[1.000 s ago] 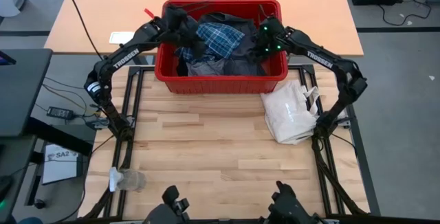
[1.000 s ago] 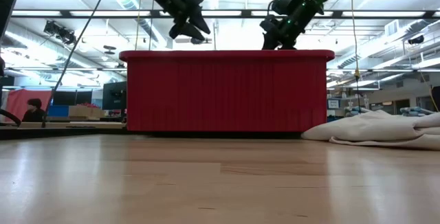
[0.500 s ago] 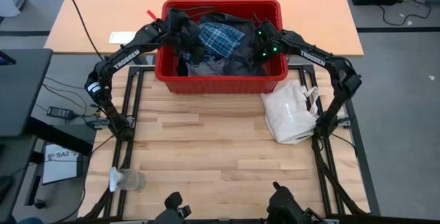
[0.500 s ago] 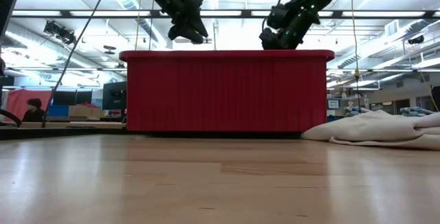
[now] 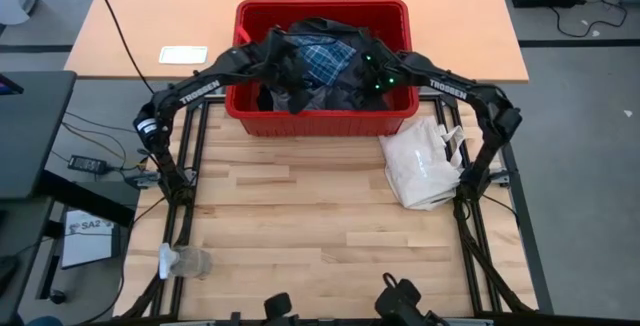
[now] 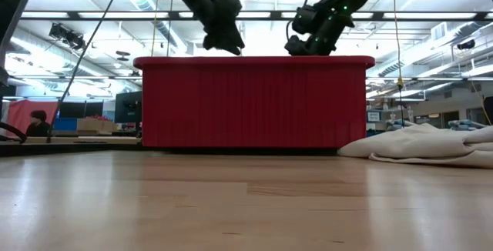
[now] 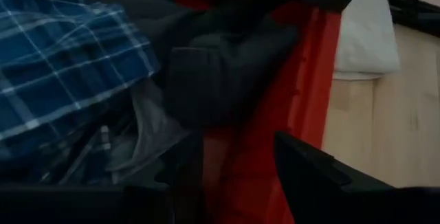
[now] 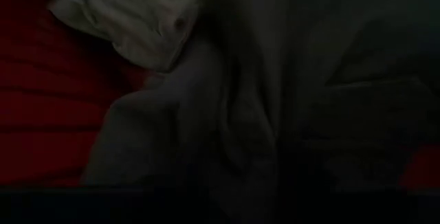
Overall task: Fold Laundry from Bin
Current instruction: Remove the black shorts from the laundry bin
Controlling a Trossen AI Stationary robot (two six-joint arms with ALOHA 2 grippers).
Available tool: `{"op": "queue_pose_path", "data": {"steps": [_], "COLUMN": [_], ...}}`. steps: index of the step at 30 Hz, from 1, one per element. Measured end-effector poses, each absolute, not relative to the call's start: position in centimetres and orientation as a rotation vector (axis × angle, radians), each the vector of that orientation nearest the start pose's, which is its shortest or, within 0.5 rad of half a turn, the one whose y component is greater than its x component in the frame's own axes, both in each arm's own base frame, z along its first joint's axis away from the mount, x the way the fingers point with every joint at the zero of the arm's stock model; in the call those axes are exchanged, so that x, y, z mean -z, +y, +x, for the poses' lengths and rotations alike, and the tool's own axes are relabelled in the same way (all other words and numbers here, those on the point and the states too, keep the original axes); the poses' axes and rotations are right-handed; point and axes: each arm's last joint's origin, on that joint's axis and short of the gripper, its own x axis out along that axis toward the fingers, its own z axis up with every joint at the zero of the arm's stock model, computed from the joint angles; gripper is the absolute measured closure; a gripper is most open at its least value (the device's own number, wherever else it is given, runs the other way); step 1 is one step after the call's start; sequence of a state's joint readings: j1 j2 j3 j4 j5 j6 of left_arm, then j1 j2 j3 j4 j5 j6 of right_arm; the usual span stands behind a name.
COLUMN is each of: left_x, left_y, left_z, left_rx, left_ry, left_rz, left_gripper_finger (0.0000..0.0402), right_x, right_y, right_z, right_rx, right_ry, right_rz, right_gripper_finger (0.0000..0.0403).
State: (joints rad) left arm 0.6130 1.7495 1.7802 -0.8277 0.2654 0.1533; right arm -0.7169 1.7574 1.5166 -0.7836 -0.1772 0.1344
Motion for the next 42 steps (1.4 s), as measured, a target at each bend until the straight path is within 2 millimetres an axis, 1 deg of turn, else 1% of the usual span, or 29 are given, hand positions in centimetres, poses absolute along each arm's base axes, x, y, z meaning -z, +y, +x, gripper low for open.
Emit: {"op": "queue_pose_path", "data": {"steps": [1,3,4,5,7,9,13,18,20,25,28,30,32,35,37,40,42], "left_x": [-36.2,-36.4,-36.5,-36.6,-36.7,-36.7,-36.8,-37.0,-37.2,-37.9,-38.4,-38.9,-39.7,-41.0,-41.6,-42.1,-42.2], "left_y": [21.0,21.1,21.1,21.1,21.1,20.9,20.1,19.1,18.6,16.7,15.1,14.2,13.6,13.2,13.1,13.0,13.1], "left_z": [31.4,31.5,31.6,31.6,31.6,31.9,32.8,33.7,34.2,35.7,36.8,37.4,37.9,38.4,38.5,38.8,39.0], "left_rx": [-0.275,-0.280,-0.282,-0.282,-0.264,-0.236,-0.202,-0.212,-0.223,-0.197,-0.245,-0.308,-0.375,-0.457,-0.479,-0.492,-0.495], "left_ry": [0.743,0.722,0.709,0.704,0.702,0.696,0.684,0.683,0.663,0.570,0.540,0.507,0.435,0.308,0.234,0.162,0.131], "left_rz": [-0.191,-0.178,-0.171,-0.166,-0.125,-0.069,0.020,0.138,0.164,0.197,0.296,0.373,0.410,0.390,0.358,0.344,0.344], "left_gripper_finger": [0.0221,0.0221,0.0221,0.0221,0.0221,0.0221,0.0221,0.0221,0.0221,0.0217,0.0200,0.0184,0.0168,0.0145,0.0133,0.0121,0.0118], "right_x": [-27.9,-27.9,-27.9,-27.9,-28.2,-29.2,-32.6,-36.8,-38.2,-40.8,-42.4,-43.4,-44.3,-45.7,-46.5,-47.2,-47.2], "right_y": [-24.0,-24.0,-24.1,-24.2,-24.4,-24.5,-24.4,-24.5,-24.4,-24.0,-23.5,-23.1,-22.8,-22.2,-21.7,-21.1,-20.7], "right_z": [28.4,28.4,28.3,28.3,28.2,28.0,27.2,25.1,24.2,22.4,21.7,21.4,21.1,21.0,20.9,21.5,21.9], "right_rx": [0.555,0.550,0.548,0.553,0.569,0.557,0.562,0.541,0.528,0.545,0.536,0.516,0.512,0.525,0.525,0.481,0.458], "right_ry": [0.911,0.912,0.910,0.906,0.883,0.835,0.699,0.514,0.443,0.295,0.200,0.136,0.077,-0.026,-0.091,-0.142,-0.144], "right_rz": [0.571,0.569,0.569,0.575,0.613,0.646,0.654,0.695,0.716,0.764,0.769,0.767,0.764,0.744,0.722,0.709,0.713], "right_gripper_finger": [0.0287,0.0355,0.0377,0.0385,0.0390,0.0394,0.0394,0.0394,0.0395,0.0395,0.0395,0.0395,0.0395,0.0395,0.0395,0.0395,0.0395]}}
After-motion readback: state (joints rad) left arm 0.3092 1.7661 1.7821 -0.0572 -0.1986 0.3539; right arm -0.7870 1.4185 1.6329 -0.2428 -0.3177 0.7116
